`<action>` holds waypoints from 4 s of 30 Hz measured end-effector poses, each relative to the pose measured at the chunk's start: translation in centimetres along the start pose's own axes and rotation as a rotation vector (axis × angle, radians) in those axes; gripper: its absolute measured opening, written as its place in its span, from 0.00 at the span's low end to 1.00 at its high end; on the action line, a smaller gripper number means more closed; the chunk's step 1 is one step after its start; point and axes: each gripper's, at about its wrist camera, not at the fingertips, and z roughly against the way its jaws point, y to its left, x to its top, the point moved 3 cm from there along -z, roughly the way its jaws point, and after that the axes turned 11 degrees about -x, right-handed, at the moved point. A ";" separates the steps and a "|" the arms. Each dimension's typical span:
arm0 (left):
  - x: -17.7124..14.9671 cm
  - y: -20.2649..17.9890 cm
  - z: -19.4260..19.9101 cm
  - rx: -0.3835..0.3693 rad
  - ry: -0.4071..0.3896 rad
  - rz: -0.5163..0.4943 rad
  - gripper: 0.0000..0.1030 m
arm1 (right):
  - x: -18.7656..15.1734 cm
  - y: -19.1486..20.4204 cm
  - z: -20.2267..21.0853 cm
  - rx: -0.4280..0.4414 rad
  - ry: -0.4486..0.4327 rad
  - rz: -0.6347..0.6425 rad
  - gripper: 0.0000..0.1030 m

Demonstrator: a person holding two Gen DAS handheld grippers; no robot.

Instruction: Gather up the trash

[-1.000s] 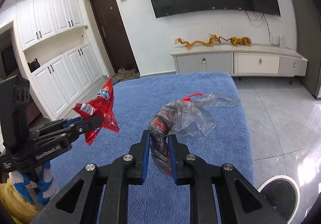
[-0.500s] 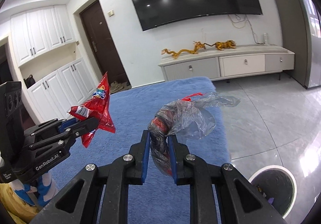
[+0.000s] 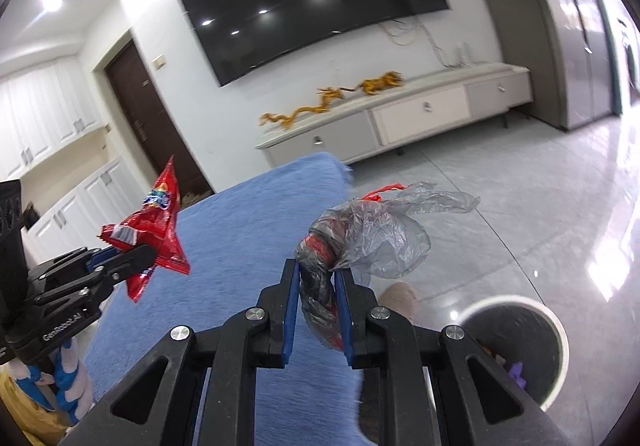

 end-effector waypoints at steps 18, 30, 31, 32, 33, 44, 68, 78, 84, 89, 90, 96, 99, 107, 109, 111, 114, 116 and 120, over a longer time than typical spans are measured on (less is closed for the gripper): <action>2.9 -12.7 -19.0 -0.343 0.310 -0.008 0.23 | -8.0 -18.4 -5.0 -0.227 0.202 -0.337 0.19; 2.9 -14.4 -23.4 -0.482 0.391 0.114 0.58 | -10.9 -21.9 -7.8 -0.299 0.298 -0.407 0.40; 2.9 -14.4 -23.3 -0.482 0.391 0.113 0.58 | -11.0 -21.9 -8.0 -0.301 0.304 -0.408 0.40; 2.9 -14.4 -23.1 -0.482 0.390 0.110 0.58 | -11.1 -21.9 -7.9 -0.306 0.309 -0.408 0.41; 2.9 -13.8 -22.8 -0.483 0.389 0.110 0.58 | -11.2 -21.9 -7.9 -0.311 0.313 -0.409 0.41; 3.6 -13.3 -22.2 -0.501 0.394 0.153 0.60 | -10.4 -20.5 -6.3 -0.343 0.288 -0.401 0.44; 3.5 -10.0 -17.7 -0.287 0.262 0.144 0.70 | -9.0 -19.3 -3.9 -0.361 0.239 -0.383 0.47; 2.2 -1.7 -8.8 -0.087 0.125 0.186 0.71 | -3.8 -8.5 -3.5 -0.261 0.167 -0.170 0.51; 0.2 3.5 -2.6 0.049 0.018 0.199 0.71 | -2.1 -1.6 -2.5 -0.250 0.099 -0.069 0.60; -2.1 6.4 1.7 0.148 -0.063 0.203 0.71 | -2.0 3.1 -2.1 -0.254 0.053 0.007 0.67; -2.7 7.0 2.6 0.174 -0.080 0.198 0.71 | -2.0 4.1 -2.0 -0.259 0.043 0.028 0.68; -4.3 8.8 5.1 0.238 -0.123 0.227 0.71 | -1.6 6.9 -1.2 -0.298 -0.018 0.093 0.78; -4.5 9.3 5.2 0.253 -0.128 0.233 0.72 | -1.4 7.6 -1.1 -0.324 -0.043 0.112 0.83; -4.6 9.0 5.2 0.274 -0.147 0.232 0.85 | -1.3 6.7 -0.8 -0.395 -0.082 0.116 0.96; -4.6 9.0 5.1 0.282 -0.148 0.233 0.88 | -1.4 6.1 -0.9 -0.412 -0.086 0.106 0.98; -4.6 9.0 4.9 0.294 -0.149 0.238 0.92 | -1.3 5.5 -1.1 -0.427 -0.088 0.097 1.00; -4.5 8.8 4.7 0.312 -0.151 0.241 0.94 | -1.5 4.5 -1.2 -0.443 -0.087 0.086 1.00; -4.4 8.9 4.5 0.315 -0.149 0.244 0.94 | -1.5 4.1 -1.5 -0.454 -0.086 0.077 1.00; -4.5 8.8 4.5 0.335 -0.160 0.243 0.94 | -1.6 3.6 -1.4 -0.465 -0.091 0.070 1.00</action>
